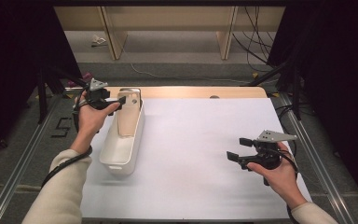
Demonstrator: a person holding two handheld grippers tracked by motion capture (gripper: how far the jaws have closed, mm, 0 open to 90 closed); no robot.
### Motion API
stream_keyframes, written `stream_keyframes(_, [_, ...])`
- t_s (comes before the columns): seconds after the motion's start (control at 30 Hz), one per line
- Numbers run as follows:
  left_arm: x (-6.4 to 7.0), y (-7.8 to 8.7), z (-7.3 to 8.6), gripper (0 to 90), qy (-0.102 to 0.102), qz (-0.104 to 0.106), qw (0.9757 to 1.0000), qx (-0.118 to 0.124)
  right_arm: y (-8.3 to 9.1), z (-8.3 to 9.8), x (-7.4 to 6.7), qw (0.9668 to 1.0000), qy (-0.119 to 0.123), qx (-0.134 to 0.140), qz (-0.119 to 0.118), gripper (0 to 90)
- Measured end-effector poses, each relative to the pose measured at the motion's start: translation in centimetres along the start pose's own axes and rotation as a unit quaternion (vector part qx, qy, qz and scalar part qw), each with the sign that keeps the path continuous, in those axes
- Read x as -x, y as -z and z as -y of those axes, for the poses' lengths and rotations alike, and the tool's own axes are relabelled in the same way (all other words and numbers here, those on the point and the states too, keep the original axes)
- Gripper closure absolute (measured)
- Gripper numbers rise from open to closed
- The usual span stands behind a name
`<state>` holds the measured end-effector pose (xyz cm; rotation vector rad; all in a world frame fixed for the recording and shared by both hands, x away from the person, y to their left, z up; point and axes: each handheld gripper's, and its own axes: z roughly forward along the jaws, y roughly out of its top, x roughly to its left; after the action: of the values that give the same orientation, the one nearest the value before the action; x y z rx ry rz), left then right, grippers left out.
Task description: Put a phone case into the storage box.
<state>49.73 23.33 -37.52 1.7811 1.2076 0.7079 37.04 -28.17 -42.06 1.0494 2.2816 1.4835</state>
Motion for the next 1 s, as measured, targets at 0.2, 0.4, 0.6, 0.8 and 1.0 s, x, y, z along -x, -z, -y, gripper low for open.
stream_keyframes(0.2, [1.2,2.3,0.9,16.3,0.016,0.028,0.9994,0.013,0.2,0.0,0.3,1.0000,-0.001,-0.002,0.004,16.5])
stream_keyframes(0.4, [2.4,4.4,2.0,7.5,0.004,0.037,0.9992,0.017,0.1,0.0,0.3,1.0000,-0.003,-0.004,0.004,16.4])
stream_keyframes(0.6, [3.9,5.6,3.0,1.8,-0.002,0.056,0.9982,0.019,0.2,0.1,0.4,1.0000,-0.002,-0.004,0.006,16.4])
stream_keyframes(0.8, [6.0,6.5,4.1,1.1,-0.004,0.086,0.9958,0.029,0.6,0.2,0.6,0.9999,-0.004,-0.005,0.009,16.4])
stream_keyframes(1.0, [8.3,7.4,4.9,1.0,-0.021,0.114,0.9925,0.038,0.8,0.3,0.7,0.9999,-0.003,-0.007,0.010,16.4])
